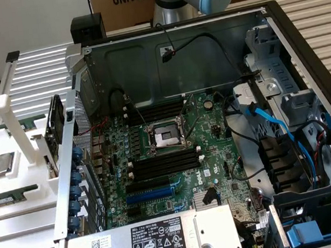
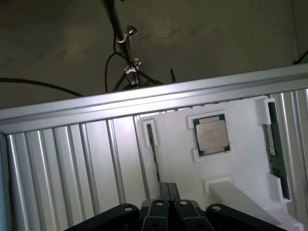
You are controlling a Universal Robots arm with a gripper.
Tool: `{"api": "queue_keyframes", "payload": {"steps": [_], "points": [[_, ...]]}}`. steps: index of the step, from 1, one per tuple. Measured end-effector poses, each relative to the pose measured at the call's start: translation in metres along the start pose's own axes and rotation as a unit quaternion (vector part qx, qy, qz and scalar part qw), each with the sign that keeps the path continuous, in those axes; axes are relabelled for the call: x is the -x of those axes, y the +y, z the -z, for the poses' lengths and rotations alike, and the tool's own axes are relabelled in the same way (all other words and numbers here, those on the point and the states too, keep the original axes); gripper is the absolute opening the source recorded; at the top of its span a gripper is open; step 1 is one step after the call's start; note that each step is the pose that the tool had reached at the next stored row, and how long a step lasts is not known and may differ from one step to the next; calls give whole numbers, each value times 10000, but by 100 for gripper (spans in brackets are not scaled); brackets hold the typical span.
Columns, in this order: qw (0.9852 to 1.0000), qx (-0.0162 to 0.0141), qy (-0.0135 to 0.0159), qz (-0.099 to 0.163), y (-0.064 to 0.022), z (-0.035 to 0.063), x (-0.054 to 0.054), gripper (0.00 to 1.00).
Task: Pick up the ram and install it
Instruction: 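Pick up the ram and move it above insertion slot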
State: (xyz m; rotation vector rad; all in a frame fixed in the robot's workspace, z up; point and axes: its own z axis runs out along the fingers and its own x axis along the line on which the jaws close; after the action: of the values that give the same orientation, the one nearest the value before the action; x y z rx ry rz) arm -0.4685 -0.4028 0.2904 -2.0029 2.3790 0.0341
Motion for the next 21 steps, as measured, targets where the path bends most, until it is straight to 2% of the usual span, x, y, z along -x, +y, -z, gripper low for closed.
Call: {"api": "queue_keyframes", "payload": {"steps": [6,15,21], "points": [[10000,7,1,16,-45,-109,-1,10],[10000,8,1,53,-50,-284,-14,10],[10000,8,0,54,-51,-283,-17,10]]}}
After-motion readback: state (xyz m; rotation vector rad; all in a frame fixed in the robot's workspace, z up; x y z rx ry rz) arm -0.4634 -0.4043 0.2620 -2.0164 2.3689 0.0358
